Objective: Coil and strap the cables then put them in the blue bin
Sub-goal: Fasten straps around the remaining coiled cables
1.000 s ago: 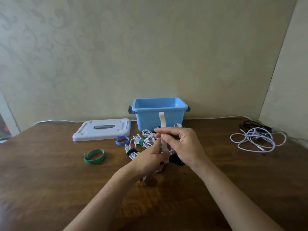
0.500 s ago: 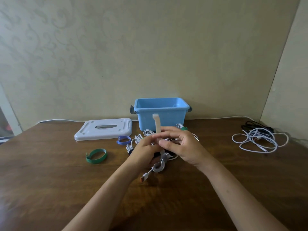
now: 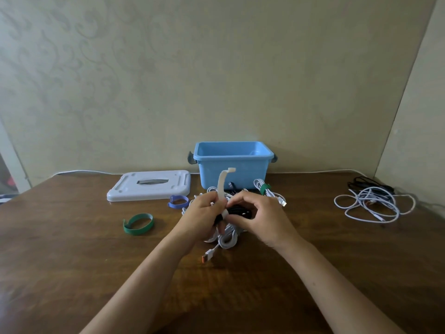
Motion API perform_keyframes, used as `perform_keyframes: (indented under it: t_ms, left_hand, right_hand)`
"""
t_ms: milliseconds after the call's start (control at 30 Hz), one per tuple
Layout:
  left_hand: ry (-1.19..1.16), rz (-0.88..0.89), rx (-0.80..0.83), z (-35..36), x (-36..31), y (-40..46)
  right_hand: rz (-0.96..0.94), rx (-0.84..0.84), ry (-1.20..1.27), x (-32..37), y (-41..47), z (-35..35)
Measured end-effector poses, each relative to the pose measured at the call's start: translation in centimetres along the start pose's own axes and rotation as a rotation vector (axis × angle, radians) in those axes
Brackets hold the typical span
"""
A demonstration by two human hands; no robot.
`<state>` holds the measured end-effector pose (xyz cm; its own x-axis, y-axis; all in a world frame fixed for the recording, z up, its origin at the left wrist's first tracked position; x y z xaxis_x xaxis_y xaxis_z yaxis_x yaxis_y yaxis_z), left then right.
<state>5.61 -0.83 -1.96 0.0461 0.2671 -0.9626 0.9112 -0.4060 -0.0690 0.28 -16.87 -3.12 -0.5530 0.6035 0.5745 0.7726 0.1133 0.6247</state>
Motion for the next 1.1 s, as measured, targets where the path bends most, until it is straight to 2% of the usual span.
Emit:
perform_keyframes:
  t_ms: [167, 333, 433, 667, 833, 1000, 1100]
  left_hand:
    - [0.260, 0.174, -0.154, -0.1, 0.3, 0.6]
    - [0.235, 0.296, -0.221, -0.1, 0.2, 0.2]
    - [0.216, 0.327, -0.214, -0.1, 0.0, -0.3]
    - [0.408, 0.474, -0.257, -0.5, 0.2, -0.2]
    - [0.540, 0.594, -0.223, -0.6, 0.2, -0.3]
    - [0.588, 0.605, -0.199, -0.8, 0.3, -0.1]
    - [0.570, 0.573, -0.218, -0.8, 0.5, 0.0]
  right_hand:
    - [-0.006, -0.037, 0.013, -0.1, -0.2, 0.3]
    - [0.121, -0.061, 0.124, -0.5, -0.2, 0.4]
    - [0.169, -0.054, 0.165, -0.9, 0.0, 0.2]
    - [0.266, -0.038, 0.263, -1.0, 0.1, -0.1]
    - [0.333, -0.028, 0.184, -1.7, 0.2, -0.1]
    - [0.379, -0.016, 0.265, -1.5, 0.1, -0.1]
    - [0.387, -0.008, 0.210, -1.4, 0.4, 0.2]
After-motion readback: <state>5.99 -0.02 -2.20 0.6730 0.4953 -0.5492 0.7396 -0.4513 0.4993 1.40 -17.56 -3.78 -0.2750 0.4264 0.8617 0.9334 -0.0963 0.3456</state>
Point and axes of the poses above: each hand's wrist, its own y-axis towards the middle knuckle, its own z-axis out of the palm, x = y × z, the point moved 1 cm from there along y, towards the middle knuckle, and after that the axes turned 7 degrees about -z, right-handed, at the moved point
